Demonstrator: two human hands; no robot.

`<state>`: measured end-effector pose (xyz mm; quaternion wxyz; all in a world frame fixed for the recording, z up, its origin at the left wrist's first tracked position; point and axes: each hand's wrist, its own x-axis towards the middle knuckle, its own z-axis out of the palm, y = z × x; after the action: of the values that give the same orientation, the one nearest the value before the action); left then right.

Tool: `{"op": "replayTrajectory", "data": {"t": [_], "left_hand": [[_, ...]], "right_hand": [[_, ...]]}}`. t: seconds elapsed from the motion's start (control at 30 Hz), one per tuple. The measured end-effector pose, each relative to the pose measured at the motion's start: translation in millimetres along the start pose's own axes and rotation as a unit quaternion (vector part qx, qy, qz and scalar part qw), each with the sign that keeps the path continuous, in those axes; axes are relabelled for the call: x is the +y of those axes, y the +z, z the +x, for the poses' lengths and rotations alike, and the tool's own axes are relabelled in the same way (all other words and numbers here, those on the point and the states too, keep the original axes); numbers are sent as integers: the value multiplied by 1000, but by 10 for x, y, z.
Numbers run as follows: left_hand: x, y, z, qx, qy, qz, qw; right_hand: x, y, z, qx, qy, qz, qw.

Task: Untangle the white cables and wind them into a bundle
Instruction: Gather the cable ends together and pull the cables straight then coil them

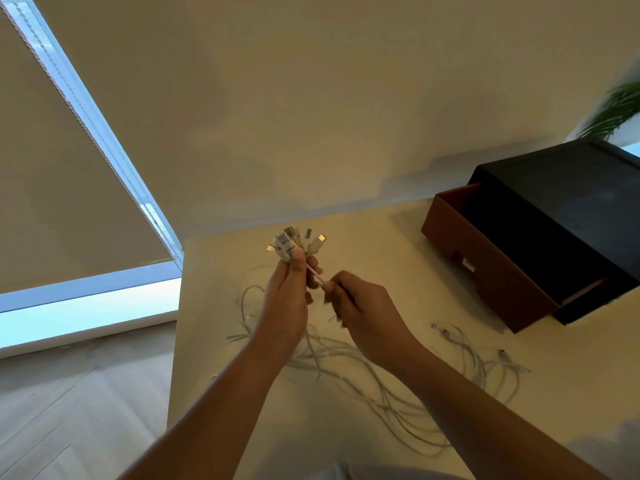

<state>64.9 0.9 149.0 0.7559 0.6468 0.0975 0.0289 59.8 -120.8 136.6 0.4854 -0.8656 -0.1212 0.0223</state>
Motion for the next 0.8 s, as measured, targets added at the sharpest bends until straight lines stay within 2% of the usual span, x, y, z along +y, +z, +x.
{"op": "replayTrajectory", "data": {"t": [0.17,0.23,0.4,0.8], "left_hand": [[109,-41,37,-34,17,-143,989],[146,-43,43,-33,17,-169,985],[256,-144,113,17,61,-159,985],[546,-707,309,92,114,-139,979]], "right_hand": [[86,29,-2,-26,-6,-32,999],[125,18,4,-41,-12,-54,998],[261,-57,54,-80,-14,-106,991],[976,-581,202,-61,60,-201,976]]}}
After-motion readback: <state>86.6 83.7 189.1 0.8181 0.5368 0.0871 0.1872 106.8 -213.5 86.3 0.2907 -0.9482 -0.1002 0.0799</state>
